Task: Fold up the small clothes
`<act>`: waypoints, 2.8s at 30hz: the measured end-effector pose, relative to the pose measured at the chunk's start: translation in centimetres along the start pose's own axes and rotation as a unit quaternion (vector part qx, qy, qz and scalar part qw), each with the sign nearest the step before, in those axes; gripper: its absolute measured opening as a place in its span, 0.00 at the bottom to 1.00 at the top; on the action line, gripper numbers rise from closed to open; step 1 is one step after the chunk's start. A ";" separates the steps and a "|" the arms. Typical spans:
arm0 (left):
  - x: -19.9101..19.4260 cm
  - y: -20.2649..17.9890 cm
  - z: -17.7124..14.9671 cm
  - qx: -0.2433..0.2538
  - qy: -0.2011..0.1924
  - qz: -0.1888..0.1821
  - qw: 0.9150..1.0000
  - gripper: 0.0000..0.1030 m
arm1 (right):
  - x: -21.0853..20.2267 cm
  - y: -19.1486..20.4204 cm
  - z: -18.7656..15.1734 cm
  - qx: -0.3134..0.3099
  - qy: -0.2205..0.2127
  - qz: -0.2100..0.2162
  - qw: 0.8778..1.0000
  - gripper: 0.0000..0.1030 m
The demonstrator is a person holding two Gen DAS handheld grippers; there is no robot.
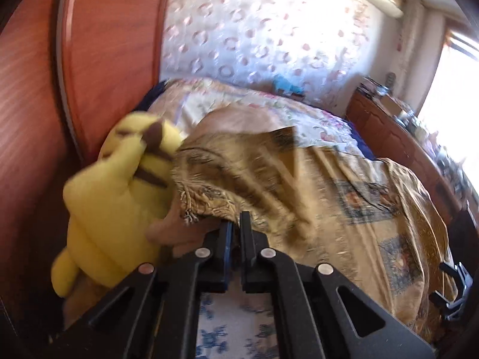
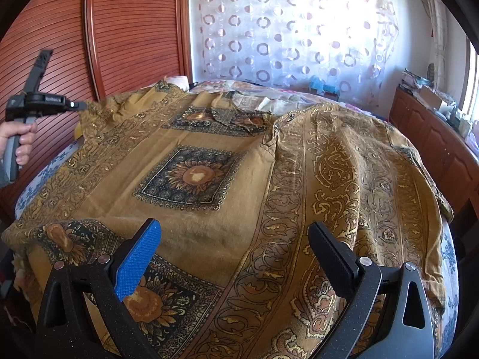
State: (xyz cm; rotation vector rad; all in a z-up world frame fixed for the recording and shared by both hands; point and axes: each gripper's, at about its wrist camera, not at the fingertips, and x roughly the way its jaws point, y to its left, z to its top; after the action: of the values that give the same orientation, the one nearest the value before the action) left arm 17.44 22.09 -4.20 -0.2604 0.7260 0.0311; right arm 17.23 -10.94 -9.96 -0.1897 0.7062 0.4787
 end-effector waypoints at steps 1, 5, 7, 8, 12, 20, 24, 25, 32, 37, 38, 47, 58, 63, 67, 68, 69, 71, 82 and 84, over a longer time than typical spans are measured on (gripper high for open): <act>-0.1 -0.9 0.3 0.009 -0.002 -0.007 1.000 0.00 | 0.0 0.0 0.0 0.000 0.000 0.000 1.000 0.97; -0.1 -5.3 1.5 0.053 -0.001 -0.033 0.998 0.00 | -0.1 -0.1 0.0 0.002 -0.001 0.001 1.000 0.97; -0.3 -7.8 1.4 0.077 0.003 -0.051 0.996 0.00 | -0.1 -0.2 -0.1 0.004 -0.002 0.001 1.000 0.97; -0.3 -9.4 1.2 0.092 0.008 -0.064 0.994 0.00 | -0.2 -0.3 -0.1 0.004 -0.003 0.002 1.000 0.97; -0.7 -13.6 -0.4 0.132 0.029 -0.080 0.988 0.06 | -0.2 -0.4 -0.1 0.005 -0.004 0.003 1.000 0.97; -3.4 -15.7 -3.2 0.184 0.006 -0.060 0.981 0.36 | -0.3 -0.4 -0.2 0.005 -0.005 0.004 1.000 0.97; -4.5 -14.1 -3.7 0.165 -0.005 -0.060 0.984 0.42 | -0.3 -0.4 -0.2 0.005 -0.004 0.004 1.000 0.97; -4.6 -13.5 -3.9 0.158 -0.002 -0.059 0.986 0.42 | -0.3 -0.4 -0.2 0.005 -0.004 0.004 1.000 0.97; -2.8 -9.8 -6.0 0.131 0.027 -0.028 0.991 0.45 | -0.2 -0.3 -0.2 0.001 -0.001 0.004 1.000 0.97; -0.6 -7.6 -6.9 0.129 0.057 0.009 0.990 0.46 | -0.1 0.0 -0.2 -0.004 0.004 0.003 1.000 0.97; -0.3 -7.2 -7.1 0.127 0.062 0.013 0.990 0.47 | 0.0 0.1 -0.2 -0.005 0.005 0.003 1.000 0.97; 1.4 -4.9 -7.7 0.118 0.081 0.032 0.989 0.54 | 0.1 1.1 1.4 -0.012 0.017 0.050 0.999 0.97; 1.3 -4.1 -8.1 0.102 0.062 0.020 0.993 0.56 | 4.8 7.1 9.8 -0.085 0.014 0.136 0.987 0.79; 1.2 -3.9 -8.2 0.099 0.061 0.018 0.993 0.56 | 9.4 11.1 11.5 -0.122 0.042 0.167 0.978 0.59; 1.1 -3.8 -8.2 0.096 0.060 0.014 0.993 0.56 | 12.5 13.9 11.9 -0.148 0.061 0.174 0.972 0.47; 1.1 -3.8 -8.2 0.095 0.060 0.013 0.994 0.56 | 13.1 14.6 12.0 -0.156 0.065 0.178 0.969 0.46; 1.0 -3.8 -8.2 0.094 0.060 0.012 0.994 0.56 | 13.6 15.0 12.1 -0.160 0.070 0.181 0.968 0.45; 1.0 -3.7 -8.1 0.091 0.059 0.009 0.994 0.56 | 14.5 15.8 12.6 -0.166 0.076 0.181 0.966 0.44; 1.1 -3.5 -8.0 0.090 0.058 0.007 0.994 0.56 | 16.0 16.2 12.6 -0.175 0.104 0.171 0.964 0.04; 1.1 -3.6 -8.0 0.091 0.058 0.008 0.994 0.56 | 15.5 15.3 12.9 -0.157 0.090 0.175 0.968 0.03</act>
State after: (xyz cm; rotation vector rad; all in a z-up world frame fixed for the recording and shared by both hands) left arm 13.45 16.56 -9.83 -0.0824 0.8419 -0.0353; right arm 27.52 12.22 -10.66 -0.4138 0.8430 0.9209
